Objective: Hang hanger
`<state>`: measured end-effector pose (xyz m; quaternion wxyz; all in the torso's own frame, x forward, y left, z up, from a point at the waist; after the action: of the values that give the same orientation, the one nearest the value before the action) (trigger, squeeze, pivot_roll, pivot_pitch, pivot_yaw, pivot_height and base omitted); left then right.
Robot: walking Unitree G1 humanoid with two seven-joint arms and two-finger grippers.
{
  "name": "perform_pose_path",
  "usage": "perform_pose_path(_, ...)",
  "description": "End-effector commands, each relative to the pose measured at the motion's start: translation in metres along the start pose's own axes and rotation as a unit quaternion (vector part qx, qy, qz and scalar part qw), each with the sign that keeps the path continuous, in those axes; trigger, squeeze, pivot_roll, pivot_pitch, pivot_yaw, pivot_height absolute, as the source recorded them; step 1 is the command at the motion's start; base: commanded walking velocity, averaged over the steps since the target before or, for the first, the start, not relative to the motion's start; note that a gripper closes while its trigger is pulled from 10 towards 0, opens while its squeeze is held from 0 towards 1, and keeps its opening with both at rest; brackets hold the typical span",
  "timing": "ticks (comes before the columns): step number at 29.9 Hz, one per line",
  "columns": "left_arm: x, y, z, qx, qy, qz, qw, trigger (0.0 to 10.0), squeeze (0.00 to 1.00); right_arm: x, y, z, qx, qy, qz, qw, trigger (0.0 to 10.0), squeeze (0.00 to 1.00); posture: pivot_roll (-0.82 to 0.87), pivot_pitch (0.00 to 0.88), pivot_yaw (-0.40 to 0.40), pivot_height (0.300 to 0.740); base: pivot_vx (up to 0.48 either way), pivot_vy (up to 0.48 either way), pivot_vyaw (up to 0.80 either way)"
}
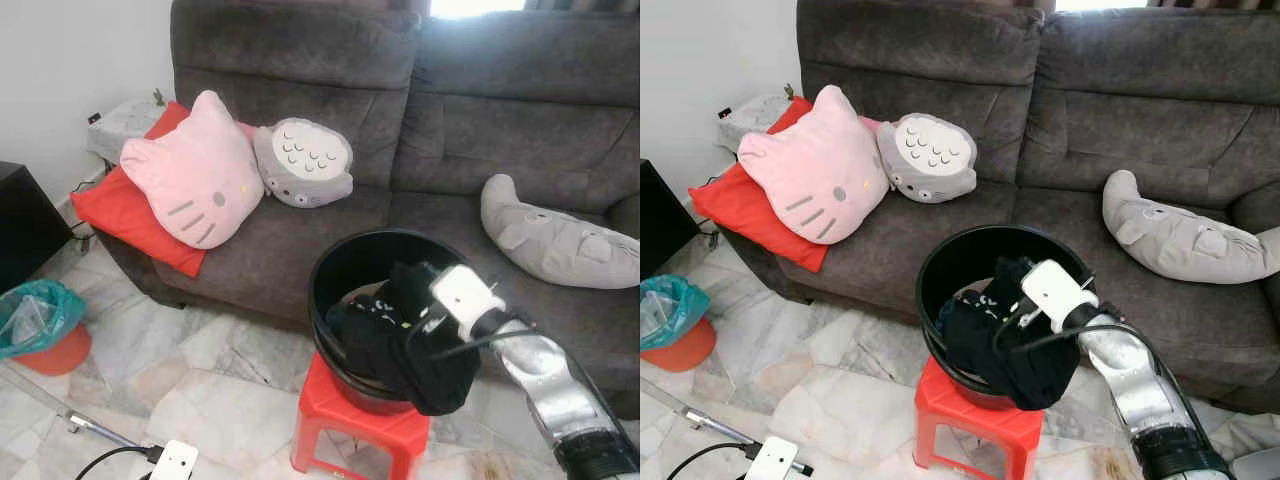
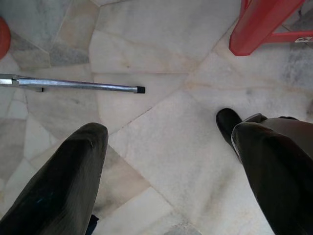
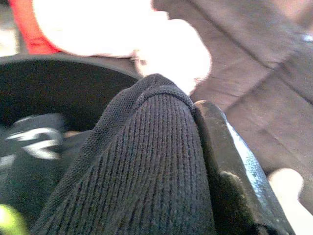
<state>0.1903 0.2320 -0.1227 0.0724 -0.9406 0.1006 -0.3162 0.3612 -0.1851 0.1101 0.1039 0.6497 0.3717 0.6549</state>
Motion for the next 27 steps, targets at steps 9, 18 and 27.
perform_pose_path(9, -0.008, -0.003, -0.002, 0.001, -0.015, 0.006, 1.0, 10.0, 0.0, 0.056, 0.049, 0.008, -0.087, 0.054, -0.001, 0.995, 0.0, 0.0, -0.14, 0.0, 0.046, 0.74, 0.0, 0.0, 0.0)
perform_pose_path(18, -0.01, 0.001, -0.002, -0.003, -0.016, 0.004, 1.0, 10.0, 0.0, 0.088, 0.03, 0.008, -0.084, 0.084, 0.003, 0.993, 0.0, 0.0, -0.14, 0.0, 0.04, 0.74, 0.0, 0.0, 0.0)
perform_pose_path(27, -0.01, 0.003, -0.002, -0.004, -0.015, 0.001, 1.0, 10.0, 0.0, 0.064, -0.007, 0.003, -0.019, 0.015, -0.052, 0.998, 0.0, 0.0, -0.14, 0.0, 0.035, 0.74, 0.0, 0.0, 0.0)
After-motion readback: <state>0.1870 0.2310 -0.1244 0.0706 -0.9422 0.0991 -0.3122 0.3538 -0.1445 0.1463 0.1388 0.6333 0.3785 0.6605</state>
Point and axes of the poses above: a point about 5 cm out from each wrist's last joint towards the gripper, its own z axis pointing out of the wrist towards the gripper, its own x axis along the axis of the wrist's last joint, y = z × x, the point moved 5 cm from there along z, pointing out of the wrist towards the gripper, and after that the axes turned 6 degrees about -z, right-handed, at the moved point
